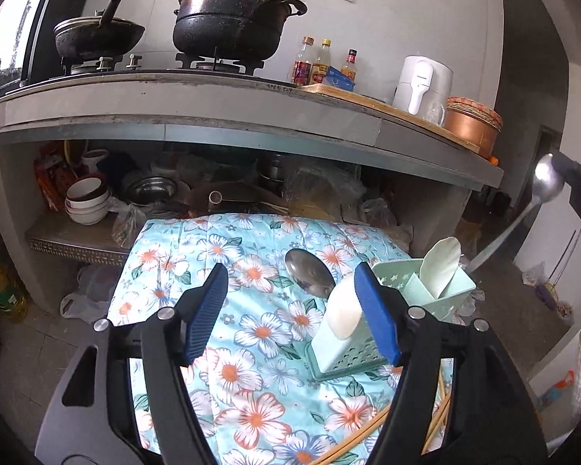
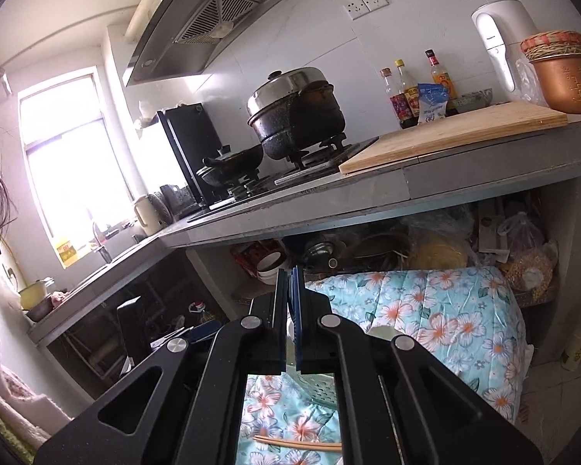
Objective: Organize utensils
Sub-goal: 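Lower the silver spoon into the green caddy and open the right tool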
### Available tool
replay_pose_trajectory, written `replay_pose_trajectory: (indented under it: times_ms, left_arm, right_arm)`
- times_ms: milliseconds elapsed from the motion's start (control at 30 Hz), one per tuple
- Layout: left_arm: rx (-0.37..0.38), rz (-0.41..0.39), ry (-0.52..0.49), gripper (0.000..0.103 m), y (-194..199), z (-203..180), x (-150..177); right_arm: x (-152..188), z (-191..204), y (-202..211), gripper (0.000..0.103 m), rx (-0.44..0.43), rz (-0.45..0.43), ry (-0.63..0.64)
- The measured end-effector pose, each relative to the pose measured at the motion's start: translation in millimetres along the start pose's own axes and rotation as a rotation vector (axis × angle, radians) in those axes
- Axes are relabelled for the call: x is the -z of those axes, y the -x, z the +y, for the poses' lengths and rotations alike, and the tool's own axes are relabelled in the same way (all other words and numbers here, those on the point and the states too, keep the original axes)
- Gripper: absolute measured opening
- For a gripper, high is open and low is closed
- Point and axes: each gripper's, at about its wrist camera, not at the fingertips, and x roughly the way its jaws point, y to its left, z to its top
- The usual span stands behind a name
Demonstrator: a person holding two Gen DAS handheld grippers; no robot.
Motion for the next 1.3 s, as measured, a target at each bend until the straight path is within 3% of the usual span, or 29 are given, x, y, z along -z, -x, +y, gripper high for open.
replay_pose_trajectory:
  times_ms: [333,533,567,633,700,867,1033,1300]
  left_arm:
    - [-0.009,0.061,0.010,0.066,-3,3,31]
    - [0.000,0.076,0.022,0.066,-4,-1,38]
    - [-0.001,0.076,0.022,0.066,-4,-3,38]
    - [-0.005,0.076,0.019,0.066,-3,-6,40]
    - [-0.008,0.080,0.015,0.068,-2,-9,42]
    - [-0.009,0.093,0.020,0.069,0,-15,48]
    - [-0.008,0.111,0.012,0.069,0,-22,55]
    - [0.013,0.143,-0.055,0.070,5,-44,72]
  right_arm:
    - [48,-52,-58,0.004,0.038,0.120,-0.122]
    - [58,-59,-58,0.006,0.086,0.147,-0.125]
    - [57,-57,-54,0.009,0.092,0.140,-0.119]
    - [57,-53,-44,0.035,0.104,0.120,-0.101]
    - [58,-48,-33,0.040,0.128,0.104,-0.079]
    - [73,-40,-9,0.066,0.233,0.130,-0.047]
    - [104,-37,5,0.097,0.431,0.214,-0.025]
    - [186,-52,9,0.097,0.619,0.436,-0.116]
